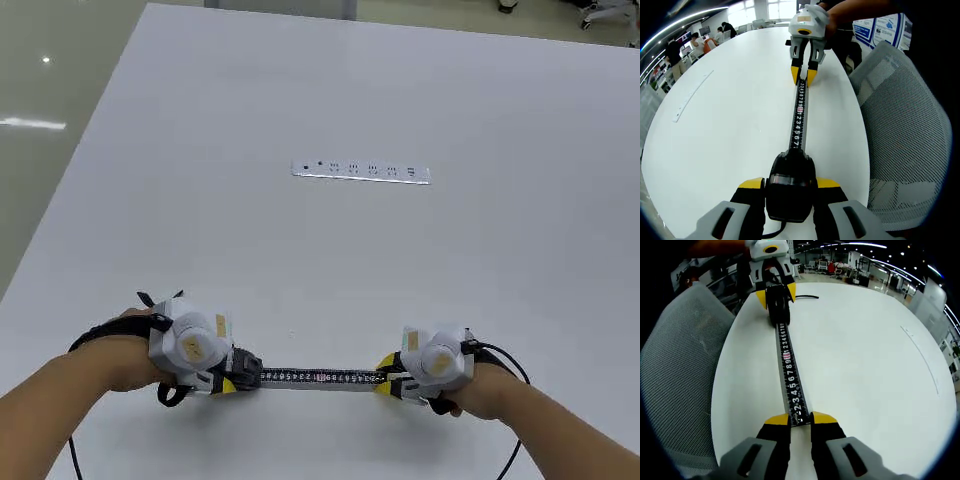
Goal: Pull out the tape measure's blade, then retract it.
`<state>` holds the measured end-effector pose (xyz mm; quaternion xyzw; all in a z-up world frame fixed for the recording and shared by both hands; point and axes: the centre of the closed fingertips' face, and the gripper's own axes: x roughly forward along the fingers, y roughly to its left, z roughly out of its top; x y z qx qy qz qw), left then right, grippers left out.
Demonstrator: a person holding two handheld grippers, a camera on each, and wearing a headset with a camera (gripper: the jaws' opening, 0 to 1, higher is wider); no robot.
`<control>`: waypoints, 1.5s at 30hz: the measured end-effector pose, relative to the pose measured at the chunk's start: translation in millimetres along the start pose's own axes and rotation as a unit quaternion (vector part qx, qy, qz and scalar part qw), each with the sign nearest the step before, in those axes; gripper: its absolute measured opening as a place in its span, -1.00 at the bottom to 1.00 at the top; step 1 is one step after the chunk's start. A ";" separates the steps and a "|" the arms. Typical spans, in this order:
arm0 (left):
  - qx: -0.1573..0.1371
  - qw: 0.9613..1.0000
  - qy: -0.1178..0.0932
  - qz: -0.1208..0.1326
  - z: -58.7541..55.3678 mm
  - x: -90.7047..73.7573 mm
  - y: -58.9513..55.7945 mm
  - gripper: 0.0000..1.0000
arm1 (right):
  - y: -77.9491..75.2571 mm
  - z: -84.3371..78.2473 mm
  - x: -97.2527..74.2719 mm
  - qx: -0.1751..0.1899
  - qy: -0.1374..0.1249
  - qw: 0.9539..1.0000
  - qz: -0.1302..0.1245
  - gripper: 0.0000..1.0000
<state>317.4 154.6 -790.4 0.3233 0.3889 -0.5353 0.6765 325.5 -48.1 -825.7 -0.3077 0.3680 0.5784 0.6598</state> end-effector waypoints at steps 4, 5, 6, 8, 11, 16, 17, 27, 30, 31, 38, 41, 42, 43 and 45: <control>0.000 1.000 0.000 0.001 -0.2 0.3 -0.1 -0.33 | -0.2 -2.3 -1.8 0.002 -0.001 1.000 -0.001 -0.74; 0.000 1.000 0.000 0.001 -0.1 0.3 -0.1 -0.33 | -0.2 -2.7 -2.2 0.002 -0.001 1.000 -0.001 -0.74; 0.000 1.000 0.000 0.001 0.1 0.4 -0.3 -0.33 | -0.6 -3.9 -2.9 0.003 0.000 1.000 -0.001 -0.74; 0.001 1.000 0.001 0.001 0.1 0.3 -0.4 -0.33 | -0.8 -5.4 -3.8 0.004 0.000 1.000 -0.001 -0.74; 0.001 1.000 0.001 0.001 0.3 0.2 -0.4 -0.33 | -1.2 -6.9 -4.9 0.005 0.001 1.000 -0.001 -0.74; 0.001 1.000 0.002 0.001 0.0 0.7 0.1 -0.33 | -1.8 -9.3 -6.6 0.006 0.001 1.000 -0.003 -0.74; 0.001 1.000 0.002 0.001 0.0 0.8 0.1 -0.33 | -1.8 -9.7 -6.9 0.006 0.001 1.000 -0.003 -0.74; 0.001 1.000 0.002 0.001 0.0 0.7 -0.4 -0.33 | -3.1 -15.6 -10.1 0.009 0.004 1.000 -0.006 -0.74; 0.001 1.000 0.002 0.000 0.0 0.7 -0.2 -0.33 | -3.2 -16.3 -11.0 0.009 0.005 1.000 -0.007 -0.74; 0.001 1.000 0.002 0.000 0.0 0.7 -0.2 -0.33 | -3.3 -17.0 -11.6 0.010 0.005 1.000 -0.007 -0.74; 0.000 1.000 0.001 0.000 0.0 0.9 0.1 -0.33 | -4.3 -20.6 -13.8 0.011 0.007 1.000 -0.007 -0.74; 0.000 1.000 0.001 0.000 0.0 1.0 0.1 -0.33 | -4.6 -22.5 -15.7 0.011 0.009 1.000 -0.008 -0.74; 0.000 1.000 0.001 0.000 0.0 1.0 0.1 -0.33 | -4.8 -23.3 -16.3 0.011 0.009 1.000 -0.008 -0.74; 0.000 1.000 0.001 0.000 0.0 1.0 0.1 -0.33 | -5.1 -24.3 -17.0 0.011 0.009 1.000 -0.008 -0.74; 0.000 1.000 0.001 0.000 0.1 0.9 0.1 -0.33 | -5.4 -25.8 -18.0 0.014 0.008 1.000 -0.010 -0.74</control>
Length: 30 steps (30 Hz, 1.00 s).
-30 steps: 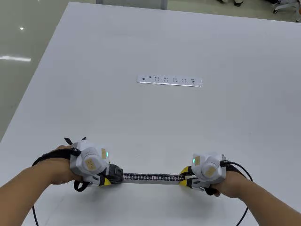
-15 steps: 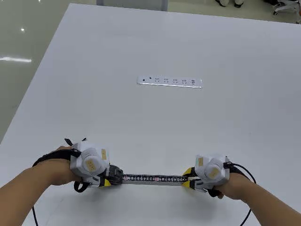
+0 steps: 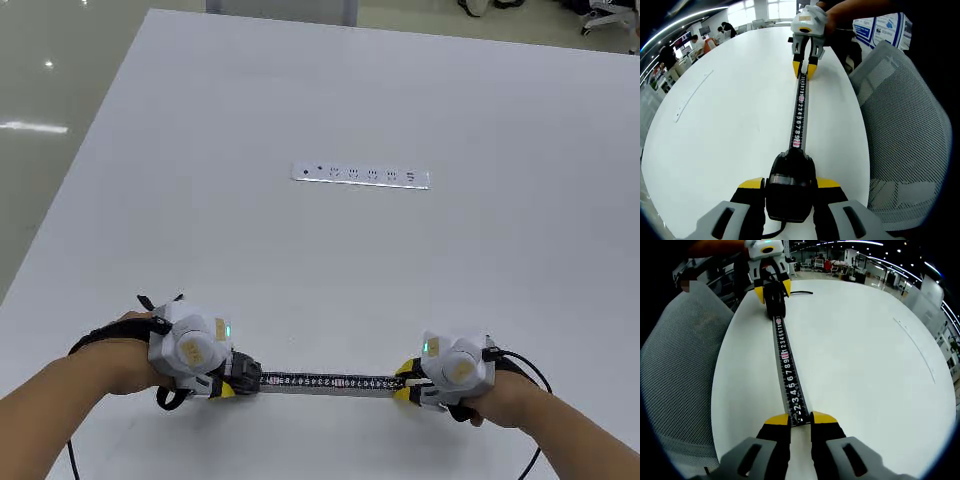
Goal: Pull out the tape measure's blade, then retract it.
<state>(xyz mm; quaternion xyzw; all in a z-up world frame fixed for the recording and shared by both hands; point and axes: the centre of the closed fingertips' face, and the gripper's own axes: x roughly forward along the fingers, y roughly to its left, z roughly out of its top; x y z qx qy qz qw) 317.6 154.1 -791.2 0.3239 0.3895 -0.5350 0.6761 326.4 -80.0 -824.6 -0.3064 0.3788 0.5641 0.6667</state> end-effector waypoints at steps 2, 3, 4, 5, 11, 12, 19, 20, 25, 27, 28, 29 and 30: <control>0.000 1.000 0.000 0.000 0.0 0.0 0.0 -0.32 | 0.0 -1.4 -0.6 0.000 0.000 1.000 0.001 -0.74; 0.000 1.000 0.000 0.000 0.0 0.0 0.0 -0.32 | -0.1 -2.0 -0.6 0.001 -0.001 1.000 0.000 -0.74; 0.000 1.000 0.000 0.000 0.0 -0.1 -0.1 -0.32 | -0.1 -2.5 -0.5 0.001 0.000 1.000 0.000 -0.74; 0.000 1.000 0.000 0.000 0.0 -0.1 -0.1 -0.32 | -0.2 -2.8 -0.5 0.001 0.000 1.000 0.000 -0.74; -0.001 1.000 -0.001 0.000 -0.1 -0.1 -0.2 -0.32 | -0.8 -4.3 -1.0 0.001 0.002 1.000 0.000 -0.74; -0.001 1.000 -0.001 0.001 -0.1 -0.1 -0.1 -0.32 | -0.8 -4.5 -1.3 0.001 0.002 1.000 -0.001 -0.74; -0.002 1.000 -0.002 0.001 0.3 0.1 -0.1 -0.32 | -1.7 -8.9 -4.5 0.002 0.005 1.000 -0.001 -0.74; -0.002 1.000 -0.001 0.001 0.3 0.1 -0.1 -0.32 | -1.8 -9.4 -4.7 0.002 0.005 1.000 -0.001 -0.74; -0.002 1.000 -0.002 0.001 0.1 0.0 0.0 -0.32 | -1.9 -9.6 -4.8 0.003 0.005 1.000 -0.001 -0.74; -0.003 1.000 -0.002 0.002 0.1 0.1 -0.1 -0.32 | -1.9 -9.6 -4.6 0.004 0.005 1.000 -0.001 -0.74; -0.003 1.000 -0.002 0.002 0.1 0.0 -0.1 -0.32 | -1.9 -9.6 -4.5 0.004 0.004 1.000 -0.001 -0.74; -0.004 1.000 -0.003 0.003 0.2 0.1 0.0 -0.32 | -2.0 -9.5 -4.5 0.006 0.004 1.000 -0.001 -0.74; -0.004 1.000 -0.003 0.003 0.3 0.1 0.0 -0.32 | -2.0 -9.4 -4.4 0.006 0.003 1.000 -0.001 -0.74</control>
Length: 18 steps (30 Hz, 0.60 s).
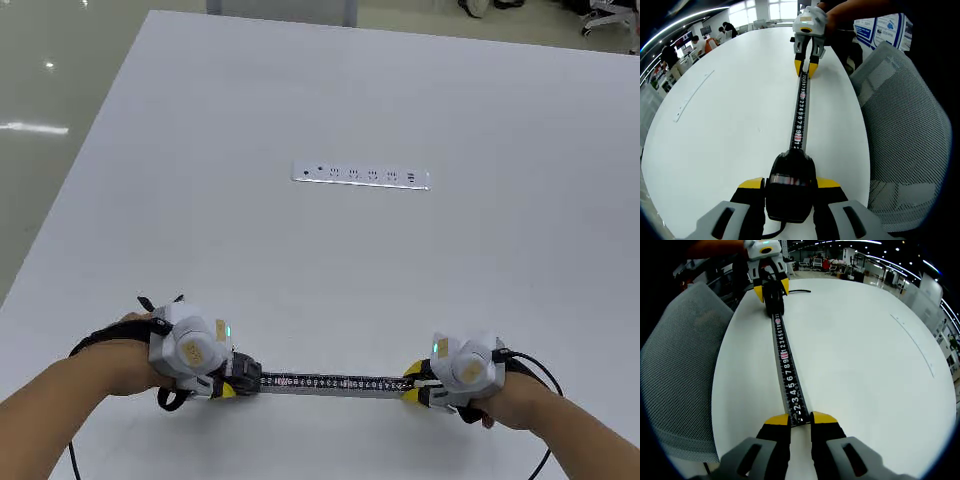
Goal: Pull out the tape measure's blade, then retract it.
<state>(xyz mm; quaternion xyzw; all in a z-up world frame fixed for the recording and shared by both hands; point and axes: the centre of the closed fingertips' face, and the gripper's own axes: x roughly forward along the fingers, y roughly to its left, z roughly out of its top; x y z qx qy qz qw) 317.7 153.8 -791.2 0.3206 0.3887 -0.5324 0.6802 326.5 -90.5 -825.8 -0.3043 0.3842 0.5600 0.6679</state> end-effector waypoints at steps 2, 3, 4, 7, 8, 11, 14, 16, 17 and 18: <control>0.000 1.000 -0.001 0.001 0.1 0.1 0.2 -0.32 | 0.2 0.1 0.0 0.003 0.000 1.000 0.001 -0.73; 0.000 1.000 -0.001 0.001 0.1 0.1 0.2 -0.32 | 0.3 0.2 0.2 0.002 0.002 1.000 0.000 -0.73; 0.000 1.000 -0.002 0.001 0.2 0.1 0.3 -0.32 | 0.8 0.4 0.4 -0.003 0.005 1.000 0.001 -0.73; 0.000 1.000 -0.005 0.002 0.7 0.2 0.4 -0.32 | 1.0 0.8 0.4 -0.005 0.011 1.000 0.004 -0.73; 0.000 1.000 -0.005 0.002 0.8 0.2 0.5 -0.32 | 1.2 0.8 0.3 -0.004 0.012 1.000 0.005 -0.73; 0.000 1.000 -0.007 0.003 0.9 -0.1 0.7 -0.32 | -0.1 0.2 0.1 -0.002 0.013 1.000 0.005 -0.73; -0.001 1.000 -0.008 0.004 0.6 0.1 1.0 -0.32 | 0.2 0.4 0.1 0.000 0.014 1.000 0.005 -0.73; -0.003 1.000 -0.010 0.004 0.5 0.1 1.2 -0.32 | 0.0 0.6 0.2 -0.001 0.014 1.000 0.005 -0.73; -0.003 1.000 -0.011 0.004 0.5 0.1 1.2 -0.32 | 0.0 0.7 0.2 -0.001 0.015 1.000 0.006 -0.73; -0.003 1.000 -0.012 0.003 0.5 -0.3 1.2 -0.32 | 0.3 0.7 0.1 -0.004 0.014 1.000 0.005 -0.73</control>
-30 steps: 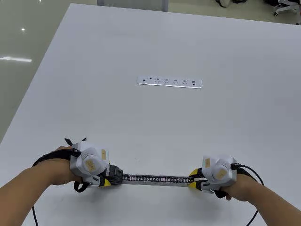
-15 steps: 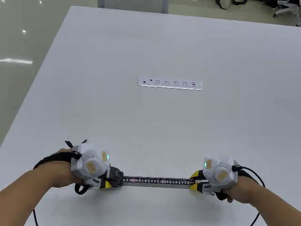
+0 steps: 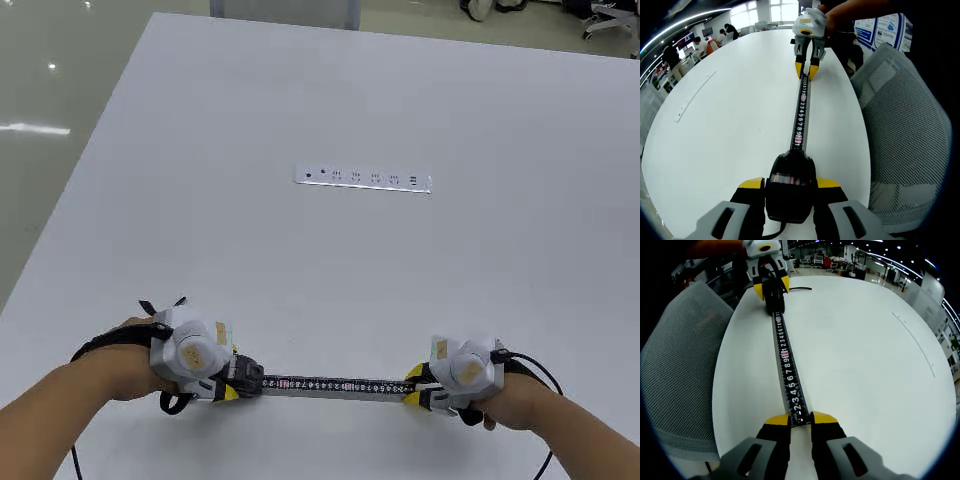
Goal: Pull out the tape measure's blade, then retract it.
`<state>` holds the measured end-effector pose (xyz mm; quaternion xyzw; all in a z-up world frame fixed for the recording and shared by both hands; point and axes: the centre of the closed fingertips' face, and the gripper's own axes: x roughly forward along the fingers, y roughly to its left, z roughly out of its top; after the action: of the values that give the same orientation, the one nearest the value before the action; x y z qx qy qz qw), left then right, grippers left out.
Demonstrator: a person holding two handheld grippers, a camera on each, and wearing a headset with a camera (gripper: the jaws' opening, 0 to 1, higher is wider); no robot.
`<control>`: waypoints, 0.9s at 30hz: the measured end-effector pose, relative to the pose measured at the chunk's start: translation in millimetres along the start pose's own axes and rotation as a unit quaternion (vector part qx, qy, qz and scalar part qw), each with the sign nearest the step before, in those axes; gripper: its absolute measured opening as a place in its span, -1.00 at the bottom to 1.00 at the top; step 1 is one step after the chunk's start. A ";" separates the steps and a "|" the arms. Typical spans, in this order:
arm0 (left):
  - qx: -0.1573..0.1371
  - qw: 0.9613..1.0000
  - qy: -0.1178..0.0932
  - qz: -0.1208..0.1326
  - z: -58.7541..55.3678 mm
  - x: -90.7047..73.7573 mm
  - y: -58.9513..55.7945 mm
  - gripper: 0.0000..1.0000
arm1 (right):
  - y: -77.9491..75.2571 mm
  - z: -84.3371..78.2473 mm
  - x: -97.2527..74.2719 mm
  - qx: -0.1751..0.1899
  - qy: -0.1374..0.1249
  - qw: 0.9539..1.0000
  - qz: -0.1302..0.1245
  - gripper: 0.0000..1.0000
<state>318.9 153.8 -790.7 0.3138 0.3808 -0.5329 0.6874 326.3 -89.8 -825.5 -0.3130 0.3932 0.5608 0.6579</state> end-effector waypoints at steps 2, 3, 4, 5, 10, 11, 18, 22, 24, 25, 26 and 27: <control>-0.001 1.000 -0.002 0.000 0.0 -0.3 0.0 -0.32 | 0.1 0.0 -0.1 -0.002 0.000 1.000 0.000 -0.73; 0.000 1.000 -0.003 0.000 -0.1 -0.7 -0.1 -0.32 | 0.0 -0.2 -0.2 -0.001 -0.001 1.000 0.000 -0.73; 0.000 1.000 -0.003 0.000 -0.2 -0.7 -0.1 -0.32 | 0.0 -0.3 -0.2 -0.002 -0.002 1.000 0.000 -0.73; 0.001 1.000 -0.003 0.000 -0.3 -0.5 -0.2 -0.32 | 0.2 -0.3 -0.2 -0.002 -0.002 1.000 0.000 -0.73; -0.002 1.000 -0.004 0.000 0.5 -0.3 -0.4 -0.32 | 0.3 0.1 -0.3 -0.001 -0.002 1.000 0.001 -0.72; 0.000 1.000 -0.006 0.001 0.7 -0.4 -0.5 -0.32 | 0.1 0.0 -0.2 -0.001 -0.002 1.000 0.000 -0.72; -0.010 1.000 -0.025 0.009 3.5 -0.8 0.9 -0.30 | 0.8 0.9 0.8 0.005 0.004 1.000 -0.006 -0.71; -0.012 0.999 -0.023 0.022 2.7 -1.0 1.9 -0.29 | 0.8 2.0 1.5 0.007 0.011 1.000 -0.009 -0.69; -0.023 0.999 -0.018 0.038 -3.5 -1.4 5.0 -0.27 | 1.3 2.2 1.6 0.000 0.014 1.000 -0.012 -0.69; -0.028 0.999 -0.011 0.043 -9.3 -1.8 5.4 -0.24 | 0.1 2.0 1.3 0.005 0.016 1.000 -0.019 -0.68; -0.031 0.998 -0.011 0.044 -11.5 -1.8 5.1 -0.19 | 0.5 2.6 1.7 0.011 0.013 1.000 -0.020 -0.68; -0.037 0.998 -0.012 0.046 -13.9 -2.7 5.0 -0.12 | 0.3 2.7 1.7 0.014 0.011 1.000 -0.024 -0.67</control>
<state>320.8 167.9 -795.3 0.2992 0.3770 -0.4899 0.7268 326.6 -86.6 -825.6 -0.3192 0.4004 0.5360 0.6711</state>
